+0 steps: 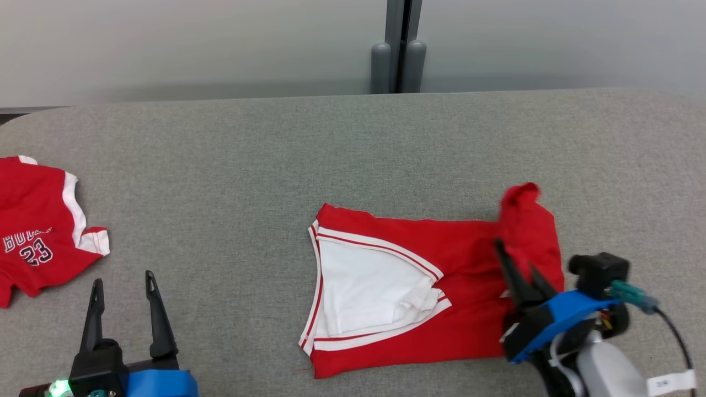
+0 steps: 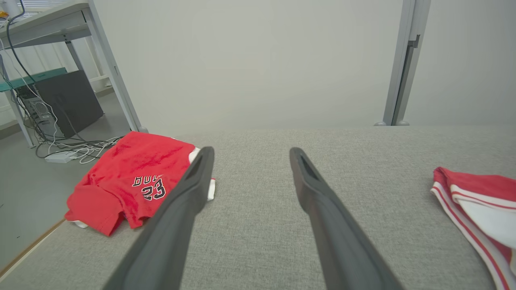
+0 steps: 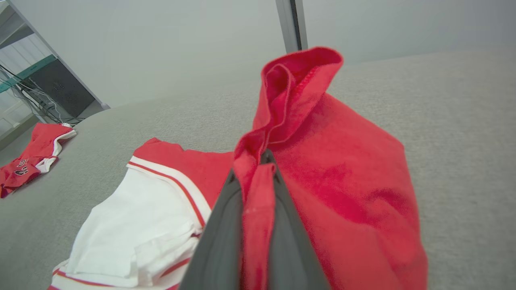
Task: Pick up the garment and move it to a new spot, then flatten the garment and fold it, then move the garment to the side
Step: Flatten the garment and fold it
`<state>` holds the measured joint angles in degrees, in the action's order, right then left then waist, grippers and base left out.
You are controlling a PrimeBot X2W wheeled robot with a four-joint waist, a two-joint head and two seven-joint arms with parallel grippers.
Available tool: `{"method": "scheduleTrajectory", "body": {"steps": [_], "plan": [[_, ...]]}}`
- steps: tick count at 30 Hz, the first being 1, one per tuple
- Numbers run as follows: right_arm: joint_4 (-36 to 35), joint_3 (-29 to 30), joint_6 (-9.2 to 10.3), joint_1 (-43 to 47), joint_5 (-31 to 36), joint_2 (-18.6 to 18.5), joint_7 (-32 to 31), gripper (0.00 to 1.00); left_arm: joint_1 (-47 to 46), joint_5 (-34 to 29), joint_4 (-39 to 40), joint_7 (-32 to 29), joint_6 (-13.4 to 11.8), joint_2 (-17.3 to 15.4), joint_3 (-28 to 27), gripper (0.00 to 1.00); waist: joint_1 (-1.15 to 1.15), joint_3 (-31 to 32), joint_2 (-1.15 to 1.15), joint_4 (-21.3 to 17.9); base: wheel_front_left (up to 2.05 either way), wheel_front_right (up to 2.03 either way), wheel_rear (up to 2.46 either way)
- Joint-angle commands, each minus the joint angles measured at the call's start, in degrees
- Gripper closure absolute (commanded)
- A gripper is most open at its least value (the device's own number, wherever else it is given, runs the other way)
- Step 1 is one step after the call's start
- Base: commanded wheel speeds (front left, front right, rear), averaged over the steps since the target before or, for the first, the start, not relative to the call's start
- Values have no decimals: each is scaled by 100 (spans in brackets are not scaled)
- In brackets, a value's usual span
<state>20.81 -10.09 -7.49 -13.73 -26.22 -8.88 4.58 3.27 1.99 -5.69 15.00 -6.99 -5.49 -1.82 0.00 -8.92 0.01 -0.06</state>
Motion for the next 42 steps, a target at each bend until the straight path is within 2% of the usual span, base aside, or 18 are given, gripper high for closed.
{"method": "scheduleTrajectory", "body": {"steps": [1, 6, 12, 17, 26, 27, 28, 29, 35, 38, 42], "plan": [[-112, -135, -1, -5, 20, 76, -49, 100, -24, 13, -26, 26, 52, 4, -25, 0, 0, 0, -1, 14, 0, 0, 0], [-276, -784, -1, -216, 92, 367, -231, 100, -125, -21, -76, 26, 87, 55, 67, 0, 0, -4, -1, 127, 0, 0, 0], [-95, -1396, -1, -531, 96, 544, -309, 100, -300, -12, -125, 26, 147, 101, 145, 0, 0, -89, -1, 338, 0, 0, 0], [219, -1739, -2, -875, 24, 592, -173, 100, -464, 19, -220, 26, 219, 122, 159, 0, 0, -171, -1, 494, 0, 0, 0], [893, -2453, -1, -1325, -563, 592, 155, 100, -626, 2, -322, 26, 239, 174, 242, 0, 0, -257, -1, 641, 0, 0, 0], [982, -2472, -1, -1382, -535, 587, 236, 91, -634, 8, -338, 26, 250, 177, 236, 0, 0, -266, -1, 637, 0, 0, 0], [1094, -2524, -1, -1427, -489, 589, 290, 60, -648, 9, -353, 26, 262, 181, 234, 0, 0, -274, -1, 632, 0, 0, 0], [1203, -2575, -2, -1440, -490, 592, 316, 0, -668, 8, -360, 26, 276, 181, 227, 0, 0, -282, -1, 623, 0, 0, 0], [1435, -2581, -1, -1580, -635, 590, 783, 0, -730, -8, -398, 26, 324, 182, 178, 0, 0, -277, -1, 522, 0, 0, 0], [1496, -2318, -1, -1568, -484, 533, 950, 0, -683, -42, -363, 26, 332, 175, 161, 0, 0, -233, -1, 437, 0, 0, 0], [1316, -1743, -1, -1375, -183, 215, 1054, 0, -608, -71, -318, 26, 324, 143, 133, 0, 0, -158, -1, 302, 0, 0, 0]]}}
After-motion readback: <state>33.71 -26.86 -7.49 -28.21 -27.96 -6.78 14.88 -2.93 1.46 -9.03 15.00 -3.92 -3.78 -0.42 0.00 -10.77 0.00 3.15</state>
